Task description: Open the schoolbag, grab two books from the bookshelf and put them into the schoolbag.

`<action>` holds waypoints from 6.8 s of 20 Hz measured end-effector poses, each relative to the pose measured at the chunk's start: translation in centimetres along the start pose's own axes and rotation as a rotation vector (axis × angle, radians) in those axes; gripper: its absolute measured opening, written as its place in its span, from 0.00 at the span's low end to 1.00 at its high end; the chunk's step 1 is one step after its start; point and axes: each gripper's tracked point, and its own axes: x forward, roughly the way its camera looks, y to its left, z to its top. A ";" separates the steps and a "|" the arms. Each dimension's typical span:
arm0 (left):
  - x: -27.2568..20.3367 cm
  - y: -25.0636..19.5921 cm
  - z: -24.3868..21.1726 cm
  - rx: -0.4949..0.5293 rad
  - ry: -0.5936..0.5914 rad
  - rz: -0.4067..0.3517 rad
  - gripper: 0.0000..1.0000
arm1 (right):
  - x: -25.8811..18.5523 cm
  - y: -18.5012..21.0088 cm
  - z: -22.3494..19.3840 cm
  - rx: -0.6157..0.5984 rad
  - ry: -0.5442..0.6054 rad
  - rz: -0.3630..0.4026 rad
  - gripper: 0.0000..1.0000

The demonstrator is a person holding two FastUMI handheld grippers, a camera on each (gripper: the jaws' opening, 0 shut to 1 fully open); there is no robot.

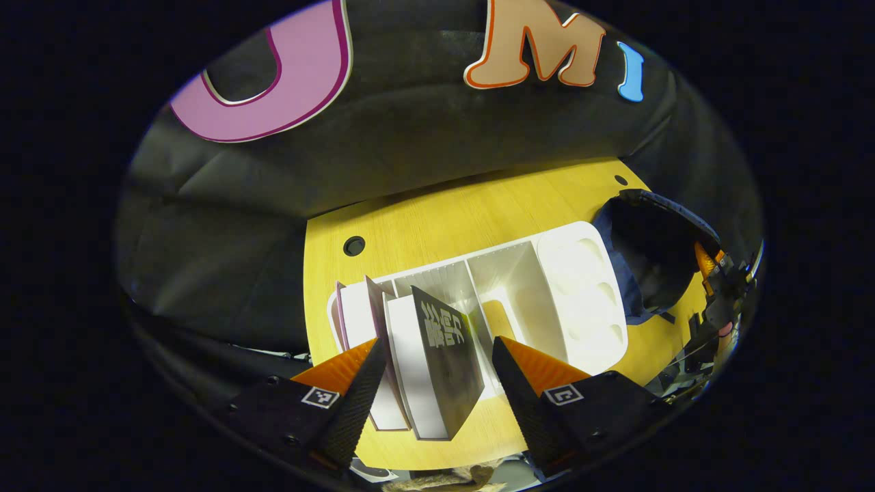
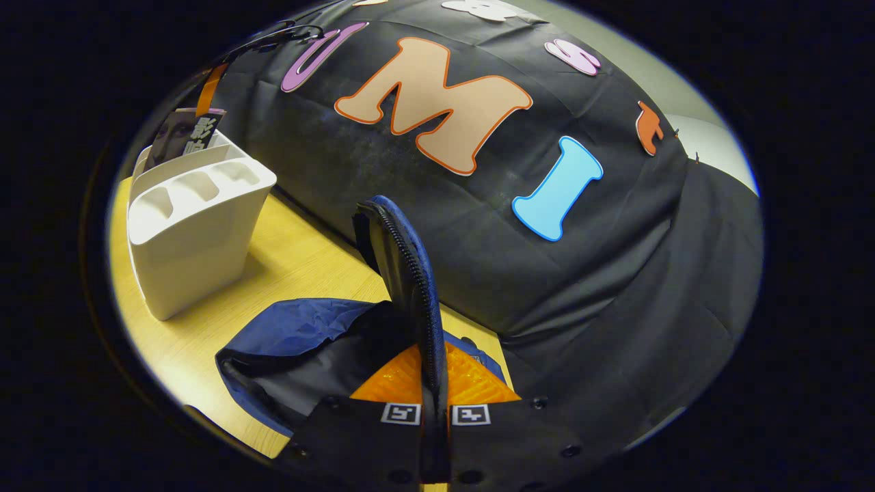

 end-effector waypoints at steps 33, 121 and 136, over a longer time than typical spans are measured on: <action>7.0 -1.2 -5.4 -0.190 0.355 -0.095 0.58 | 1.0 0.0 -0.3 -0.007 0.009 0.002 0.05; 1.8 -40.4 5.9 -0.628 -0.184 -0.638 0.96 | 0.3 -5.6 -4.0 0.290 -0.074 0.120 0.03; -14.7 -6.5 1.5 -0.638 -0.208 -0.056 0.95 | 0.8 -4.6 -3.9 0.239 -0.032 0.113 0.03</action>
